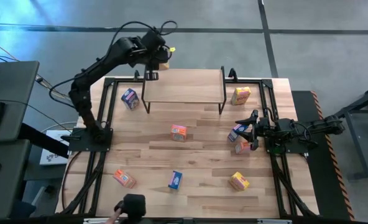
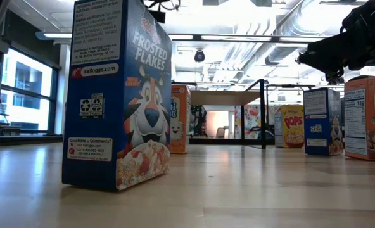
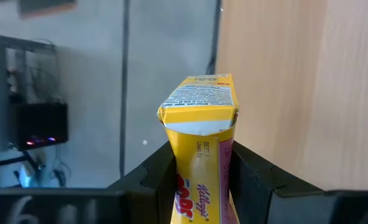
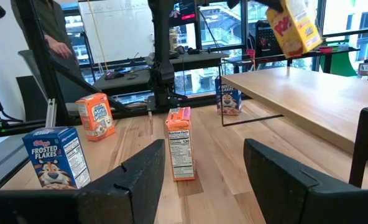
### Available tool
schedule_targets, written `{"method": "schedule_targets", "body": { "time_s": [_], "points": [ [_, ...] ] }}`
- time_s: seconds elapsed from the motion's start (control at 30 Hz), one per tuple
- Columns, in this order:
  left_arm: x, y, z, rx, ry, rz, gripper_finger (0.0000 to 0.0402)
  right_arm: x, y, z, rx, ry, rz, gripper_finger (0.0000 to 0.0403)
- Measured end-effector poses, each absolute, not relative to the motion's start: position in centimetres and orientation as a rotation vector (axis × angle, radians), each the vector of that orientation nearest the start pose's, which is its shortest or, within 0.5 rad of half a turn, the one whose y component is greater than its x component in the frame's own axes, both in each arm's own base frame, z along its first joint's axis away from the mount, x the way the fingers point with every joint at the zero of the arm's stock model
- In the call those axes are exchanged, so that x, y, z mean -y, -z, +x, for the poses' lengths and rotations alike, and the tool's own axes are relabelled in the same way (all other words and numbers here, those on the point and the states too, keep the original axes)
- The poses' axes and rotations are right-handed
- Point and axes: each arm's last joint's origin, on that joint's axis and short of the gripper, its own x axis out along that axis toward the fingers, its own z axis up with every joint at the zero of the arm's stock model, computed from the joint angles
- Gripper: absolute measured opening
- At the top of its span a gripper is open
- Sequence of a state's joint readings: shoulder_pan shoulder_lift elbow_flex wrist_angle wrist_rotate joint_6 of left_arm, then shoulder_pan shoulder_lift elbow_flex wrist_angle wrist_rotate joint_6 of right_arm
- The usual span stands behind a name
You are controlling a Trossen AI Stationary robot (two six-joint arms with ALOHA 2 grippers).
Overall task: Stack cereal on shelf
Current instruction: Put the middle left yellow cereal box on the shelf
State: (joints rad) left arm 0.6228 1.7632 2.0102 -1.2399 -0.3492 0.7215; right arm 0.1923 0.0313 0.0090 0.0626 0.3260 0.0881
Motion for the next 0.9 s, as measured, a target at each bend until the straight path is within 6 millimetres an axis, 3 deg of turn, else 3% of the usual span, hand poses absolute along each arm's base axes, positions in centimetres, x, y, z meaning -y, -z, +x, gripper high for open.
{"method": "schedule_targets", "body": {
  "time_s": [0.27,0.9],
  "points": [
    [-21.1,-39.0,27.5,-1.355,-0.419,0.418,0.0115,-1.0,-17.0,9.7,0.045,0.132,0.098,0.0211],
    [-21.0,-38.8,27.1,-1.372,-0.388,0.360,0.0115,-1.0,-17.0,9.7,0.045,0.132,0.098,0.0211]
  ]
}}
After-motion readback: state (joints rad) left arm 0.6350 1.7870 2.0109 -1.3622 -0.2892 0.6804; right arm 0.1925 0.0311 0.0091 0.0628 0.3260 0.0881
